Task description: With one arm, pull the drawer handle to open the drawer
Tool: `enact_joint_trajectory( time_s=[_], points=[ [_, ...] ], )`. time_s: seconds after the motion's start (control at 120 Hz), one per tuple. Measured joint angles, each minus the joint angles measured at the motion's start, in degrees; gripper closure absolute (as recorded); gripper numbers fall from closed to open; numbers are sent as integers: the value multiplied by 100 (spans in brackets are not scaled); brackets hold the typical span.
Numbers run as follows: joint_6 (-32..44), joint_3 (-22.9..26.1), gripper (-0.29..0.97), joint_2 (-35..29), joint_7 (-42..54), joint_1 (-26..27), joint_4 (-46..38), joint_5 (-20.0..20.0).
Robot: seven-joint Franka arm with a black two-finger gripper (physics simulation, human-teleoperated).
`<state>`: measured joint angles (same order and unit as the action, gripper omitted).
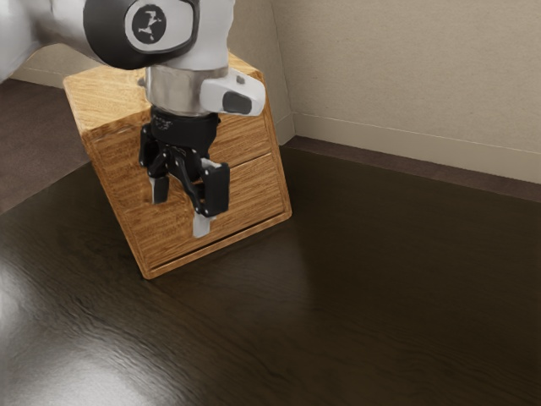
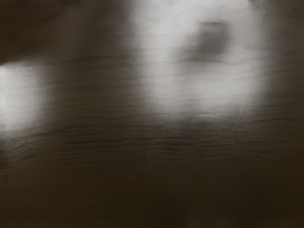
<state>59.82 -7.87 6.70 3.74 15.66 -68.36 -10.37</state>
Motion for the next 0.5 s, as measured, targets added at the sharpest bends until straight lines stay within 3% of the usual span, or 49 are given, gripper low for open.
enact_joint_trajectory(
  time_s=[0.092, 0.208, 0.342, 0.5],
  points=[
    [1144, -10, 0, 103, 98, -55, -110, -119],
    [2022, 23, 0, 205, 243, -35, -223, -360],
    [2504, -14, 0, 139, 503, -100, -435, -351],
    [2752, 53, 0, -390, 798, 50, -1013, -758]
  ],
)
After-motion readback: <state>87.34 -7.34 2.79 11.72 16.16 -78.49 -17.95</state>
